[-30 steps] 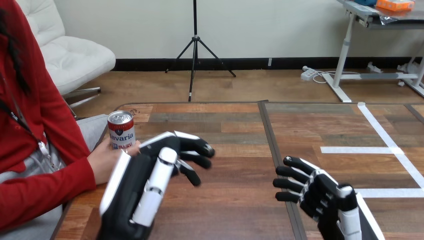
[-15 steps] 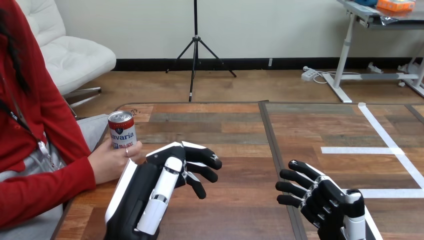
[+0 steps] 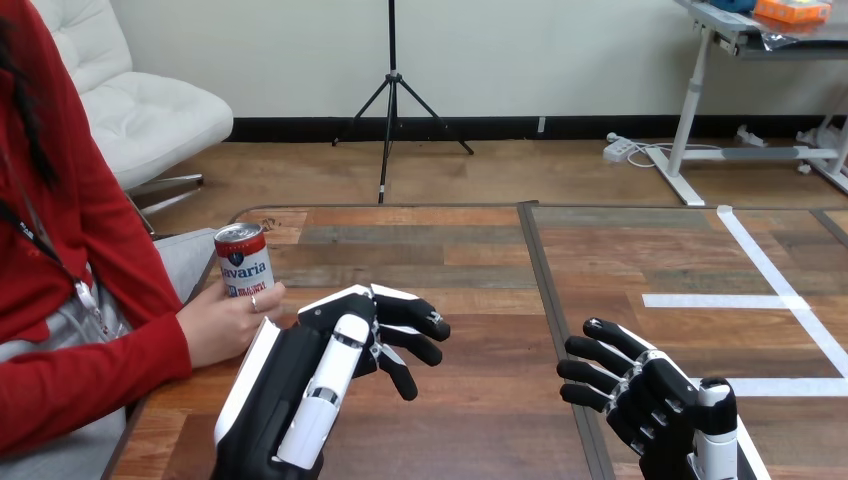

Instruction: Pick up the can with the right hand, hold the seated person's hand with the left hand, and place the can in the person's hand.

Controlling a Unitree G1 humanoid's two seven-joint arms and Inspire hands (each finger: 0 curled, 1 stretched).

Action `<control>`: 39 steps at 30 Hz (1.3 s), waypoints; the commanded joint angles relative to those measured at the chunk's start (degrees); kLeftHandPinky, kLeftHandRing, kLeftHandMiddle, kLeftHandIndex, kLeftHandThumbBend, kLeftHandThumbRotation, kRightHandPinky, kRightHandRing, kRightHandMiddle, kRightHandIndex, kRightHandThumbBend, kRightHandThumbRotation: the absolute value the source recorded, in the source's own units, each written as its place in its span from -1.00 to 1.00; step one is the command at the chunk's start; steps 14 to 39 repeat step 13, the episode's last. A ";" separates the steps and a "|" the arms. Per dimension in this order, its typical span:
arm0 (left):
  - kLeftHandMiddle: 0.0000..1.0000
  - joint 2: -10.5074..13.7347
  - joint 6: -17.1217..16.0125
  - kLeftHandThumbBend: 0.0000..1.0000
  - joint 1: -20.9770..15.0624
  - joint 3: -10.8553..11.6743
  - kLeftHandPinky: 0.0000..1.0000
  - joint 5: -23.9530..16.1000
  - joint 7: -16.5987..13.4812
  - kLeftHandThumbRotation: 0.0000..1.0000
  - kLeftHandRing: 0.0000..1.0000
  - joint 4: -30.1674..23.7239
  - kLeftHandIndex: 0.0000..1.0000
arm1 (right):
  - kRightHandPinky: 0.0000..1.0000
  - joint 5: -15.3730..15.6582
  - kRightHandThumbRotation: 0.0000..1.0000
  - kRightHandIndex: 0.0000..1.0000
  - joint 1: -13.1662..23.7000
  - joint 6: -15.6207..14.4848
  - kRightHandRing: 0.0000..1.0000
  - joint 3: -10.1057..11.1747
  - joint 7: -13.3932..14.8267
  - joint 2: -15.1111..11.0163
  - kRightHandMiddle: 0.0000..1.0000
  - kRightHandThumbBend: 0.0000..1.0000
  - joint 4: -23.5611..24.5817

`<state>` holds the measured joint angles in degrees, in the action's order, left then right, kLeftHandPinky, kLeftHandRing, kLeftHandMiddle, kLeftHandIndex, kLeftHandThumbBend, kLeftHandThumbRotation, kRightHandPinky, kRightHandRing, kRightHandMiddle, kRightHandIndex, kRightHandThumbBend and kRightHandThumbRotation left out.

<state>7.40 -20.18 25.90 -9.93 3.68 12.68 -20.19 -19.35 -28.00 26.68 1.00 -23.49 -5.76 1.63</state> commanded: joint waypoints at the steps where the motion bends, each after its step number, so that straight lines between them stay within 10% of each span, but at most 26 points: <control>1: 0.16 -0.09 0.15 -1.00 -3.46 0.60 -0.34 0.09 0.03 1.00 0.07 -0.61 0.06 | 0.47 -0.02 1.00 0.59 1.94 1.59 0.52 0.49 -0.03 0.58 0.58 0.76 2.00; 39: 0.15 -0.22 0.00 -1.00 -4.05 0.37 -0.38 0.44 0.37 1.00 0.04 -0.49 0.03 | 0.43 0.17 1.00 0.57 2.02 0.82 0.50 0.28 0.18 0.44 0.56 0.78 2.41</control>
